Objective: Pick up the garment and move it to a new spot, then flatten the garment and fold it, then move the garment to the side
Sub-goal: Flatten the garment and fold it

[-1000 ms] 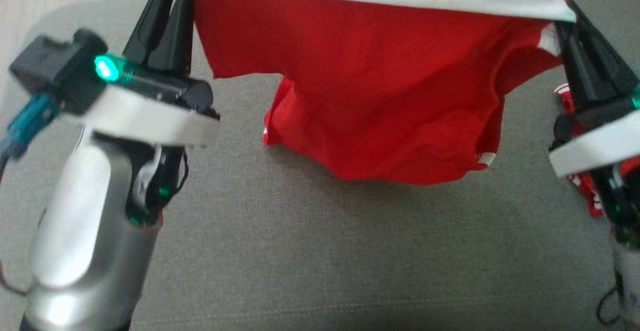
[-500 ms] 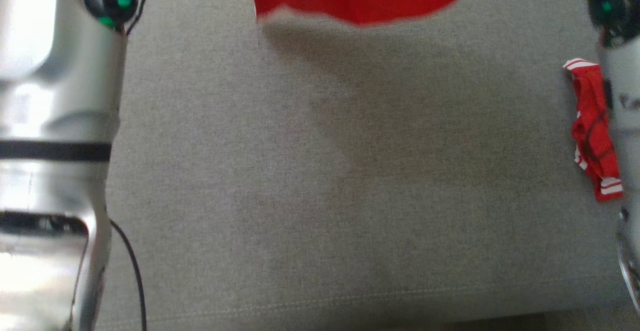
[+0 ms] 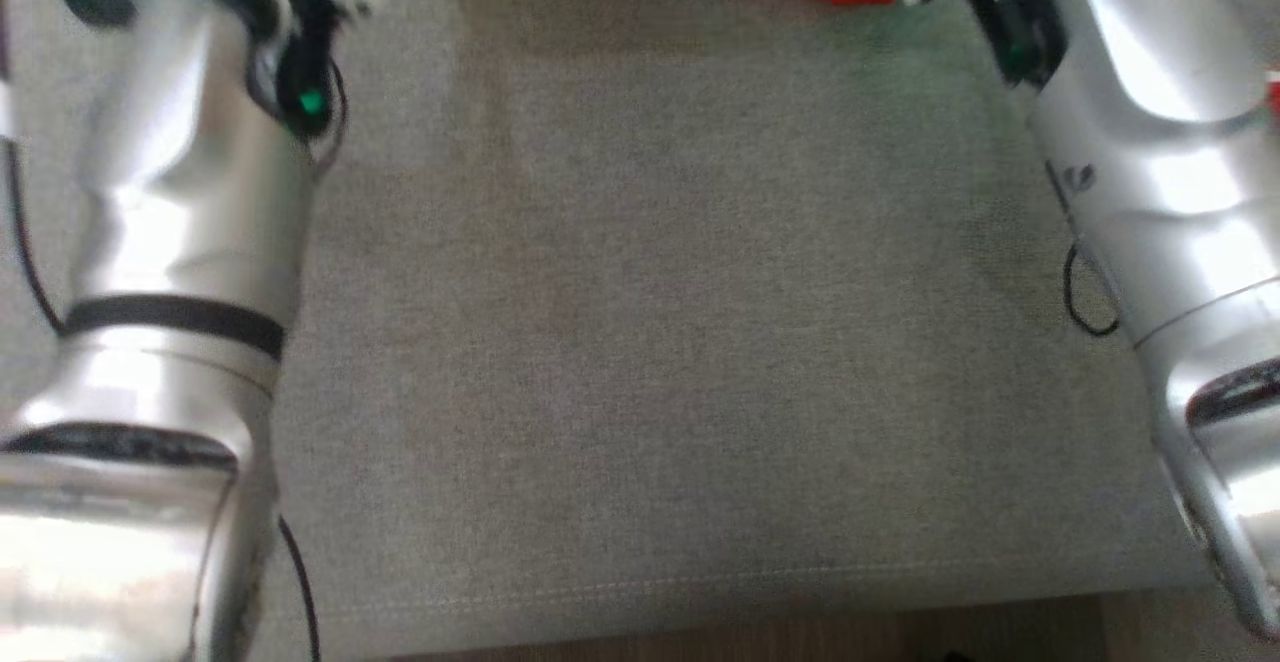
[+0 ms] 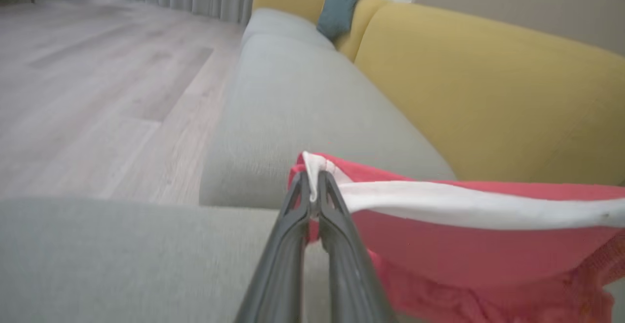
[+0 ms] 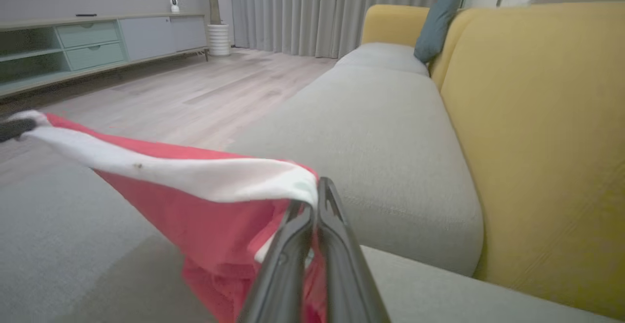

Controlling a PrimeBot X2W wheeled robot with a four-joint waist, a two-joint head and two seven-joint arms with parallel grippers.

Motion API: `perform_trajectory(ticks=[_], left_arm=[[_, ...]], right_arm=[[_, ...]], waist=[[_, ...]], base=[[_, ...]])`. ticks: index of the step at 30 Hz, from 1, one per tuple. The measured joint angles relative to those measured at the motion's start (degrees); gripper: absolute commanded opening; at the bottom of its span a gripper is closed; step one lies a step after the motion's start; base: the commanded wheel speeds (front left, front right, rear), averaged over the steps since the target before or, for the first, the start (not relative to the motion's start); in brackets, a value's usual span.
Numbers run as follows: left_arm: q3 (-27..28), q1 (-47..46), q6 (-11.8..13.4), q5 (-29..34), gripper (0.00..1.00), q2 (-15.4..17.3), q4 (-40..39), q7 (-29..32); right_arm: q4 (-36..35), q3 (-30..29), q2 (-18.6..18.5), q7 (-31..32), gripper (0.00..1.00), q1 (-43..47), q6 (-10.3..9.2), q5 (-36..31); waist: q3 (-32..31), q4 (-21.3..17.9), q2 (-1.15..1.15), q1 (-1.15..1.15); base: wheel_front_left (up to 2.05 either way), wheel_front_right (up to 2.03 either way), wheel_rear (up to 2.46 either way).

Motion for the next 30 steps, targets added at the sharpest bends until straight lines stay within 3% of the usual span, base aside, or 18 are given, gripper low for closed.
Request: perform_trajectory(ticks=[7,15,22,30], left_arm=[[2.03,9.22,-0.59,-0.15,0.00,-0.57,-2.19,0.01],[4.80,27.50,-1.53,1.35,0.00,-0.23,-18.03,0.01],[6.55,47.76,-1.42,2.48,0.00,0.79,-32.12,0.02],[6.75,64.59,2.36,2.37,0.00,0.75,-47.02,3.26]], right_arm=[[-1.03,6.26,0.76,-4.35,0.00,9.14,0.00,4.87],[-15.14,7.70,-3.39,-6.09,0.00,27.69,0.00,8.56],[-31.64,1.97,-5.22,-3.08,0.00,48.68,0.00,8.49],[-51.53,-7.13,-3.54,7.92,0.00,69.32,0.01,4.46]], waist=[[1.23,0.79,0.00,-0.01],[-2.49,1.32,0.00,-0.02],[-7.19,0.96,0.00,-0.02],[-12.06,0.92,0.00,-0.02]], base=[[0.00,0.00,0.00],[0.00,0.00,0.00],[0.00,0.00,0.00],[0.00,0.00,0.00]])
